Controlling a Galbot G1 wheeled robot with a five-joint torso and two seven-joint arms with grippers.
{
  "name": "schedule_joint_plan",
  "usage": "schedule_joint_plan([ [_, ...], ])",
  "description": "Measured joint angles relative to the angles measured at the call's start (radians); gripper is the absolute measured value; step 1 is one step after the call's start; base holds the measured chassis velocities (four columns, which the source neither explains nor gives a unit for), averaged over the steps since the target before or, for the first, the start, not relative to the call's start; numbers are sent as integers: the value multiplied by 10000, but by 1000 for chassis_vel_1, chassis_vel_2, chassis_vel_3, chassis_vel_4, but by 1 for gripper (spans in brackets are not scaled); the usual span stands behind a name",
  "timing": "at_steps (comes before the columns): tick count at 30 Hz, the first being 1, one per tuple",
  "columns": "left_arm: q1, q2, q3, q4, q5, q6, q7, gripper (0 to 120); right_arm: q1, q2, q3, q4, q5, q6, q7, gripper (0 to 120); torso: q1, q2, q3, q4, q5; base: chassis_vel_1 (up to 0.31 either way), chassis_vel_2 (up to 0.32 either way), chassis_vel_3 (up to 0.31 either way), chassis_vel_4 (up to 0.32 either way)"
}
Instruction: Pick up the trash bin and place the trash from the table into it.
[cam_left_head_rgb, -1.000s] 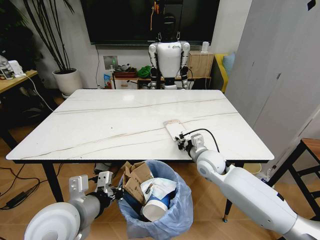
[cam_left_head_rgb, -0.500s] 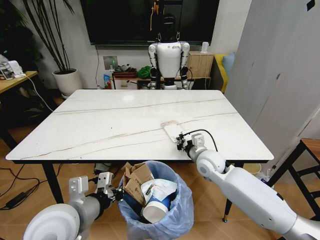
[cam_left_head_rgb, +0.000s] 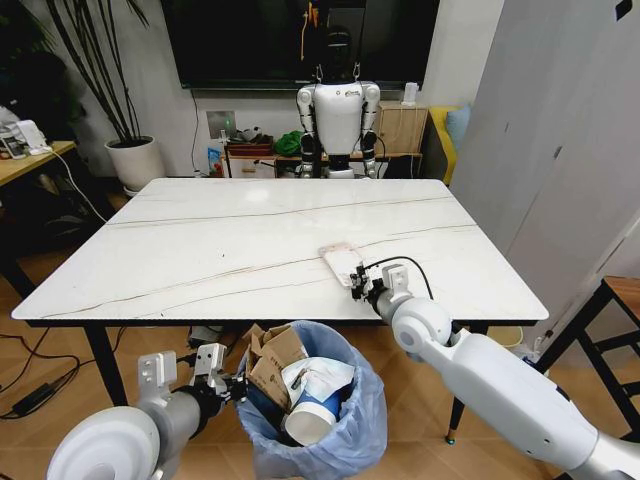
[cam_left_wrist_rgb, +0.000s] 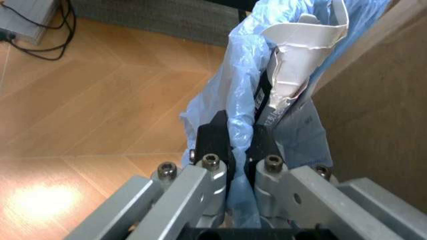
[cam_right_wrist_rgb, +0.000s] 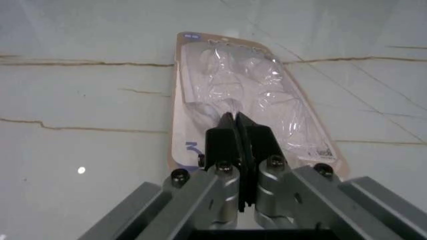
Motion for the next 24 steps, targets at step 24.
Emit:
schedule_joint_plan([
  [24, -71, -241, -538, 108, -632, 0, -923, 0, 231, -1630, 721, 4655, 2633, -16, 312, 0, -3, 4, -4, -1, 0, 0, 0, 0, 0],
])
